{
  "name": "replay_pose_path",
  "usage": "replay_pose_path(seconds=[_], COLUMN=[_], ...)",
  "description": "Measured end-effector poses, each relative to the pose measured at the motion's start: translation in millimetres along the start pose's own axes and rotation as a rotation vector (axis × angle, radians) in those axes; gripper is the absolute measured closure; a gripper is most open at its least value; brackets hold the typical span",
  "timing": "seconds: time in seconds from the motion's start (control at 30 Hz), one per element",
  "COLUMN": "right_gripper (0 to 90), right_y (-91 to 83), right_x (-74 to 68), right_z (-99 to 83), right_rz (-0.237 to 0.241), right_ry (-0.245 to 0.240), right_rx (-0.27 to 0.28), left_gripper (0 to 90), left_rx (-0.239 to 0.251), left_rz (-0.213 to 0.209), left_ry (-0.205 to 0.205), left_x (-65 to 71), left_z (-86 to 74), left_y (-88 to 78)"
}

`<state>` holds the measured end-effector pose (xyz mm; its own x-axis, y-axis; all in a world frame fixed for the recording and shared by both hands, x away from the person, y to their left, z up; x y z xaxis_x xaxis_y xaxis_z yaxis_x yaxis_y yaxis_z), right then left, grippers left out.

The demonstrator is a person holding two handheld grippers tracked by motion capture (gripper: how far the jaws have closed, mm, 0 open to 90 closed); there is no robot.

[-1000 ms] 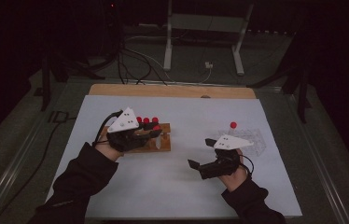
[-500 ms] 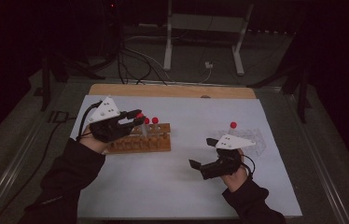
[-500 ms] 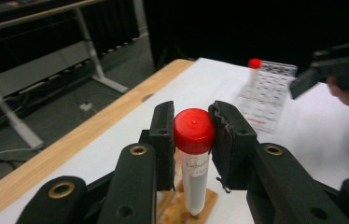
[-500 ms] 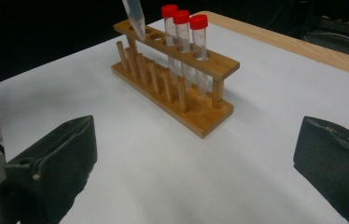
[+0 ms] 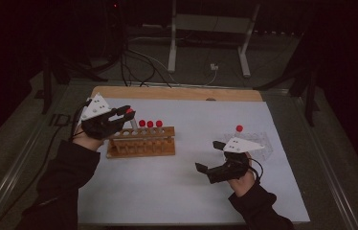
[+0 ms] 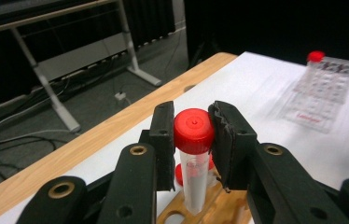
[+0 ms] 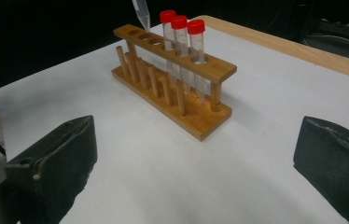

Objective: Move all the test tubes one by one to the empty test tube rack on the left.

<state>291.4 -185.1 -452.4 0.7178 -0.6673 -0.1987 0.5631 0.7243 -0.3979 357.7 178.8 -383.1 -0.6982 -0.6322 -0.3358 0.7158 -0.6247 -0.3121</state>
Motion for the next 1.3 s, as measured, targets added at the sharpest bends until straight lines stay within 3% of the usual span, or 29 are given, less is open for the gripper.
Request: replay_pose_path(seconds=[0.27, 0.43, 0.7, 0.97, 1.3], right_gripper=[0.0, 0.0, 0.0, 0.0, 0.0], right_y=[0.4, 0.7, 0.1, -0.7, -0.6], right_x=[0.4, 1.3, 2.1, 2.9, 3.0], right_z=[-0.6, -1.3, -1.5, -1.6, -1.8], right_rz=[0.006, 0.008, 0.012, 0.008, 0.01], right_ry=[0.004, 0.007, 0.015, 0.016, 0.015], right_rx=[-0.004, -0.007, -0.005, -0.008, -0.01], left_gripper=[71.9, 71.9, 71.9, 71.9, 71.8], left_rx=[-0.023, -0.029, -0.066, -0.084, -0.125], left_rz=[0.037, 0.02, 0.01, -0.002, -0.012], left_ry=[-0.036, -0.07, -0.072, -0.102, -0.107], left_x=[-7.0, -5.7, 0.4, 2.6, 5.2], left_z=[-17.5, -29.0, -44.6, -59.2, -67.2], left_y=[10.8, 18.4, 29.9, 36.7, 42.5])
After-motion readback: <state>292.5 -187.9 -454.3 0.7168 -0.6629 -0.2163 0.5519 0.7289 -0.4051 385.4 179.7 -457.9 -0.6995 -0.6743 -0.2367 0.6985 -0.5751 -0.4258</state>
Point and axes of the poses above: each handheld gripper's, and its own axes: y roughly forward along the jaws, z roughly out of its top, x roughly to its right, the point moved 2 cm from there along y, roughly forward along the jaws, and after that the axes turned 10 degrees about y, right-handed, at the moved point
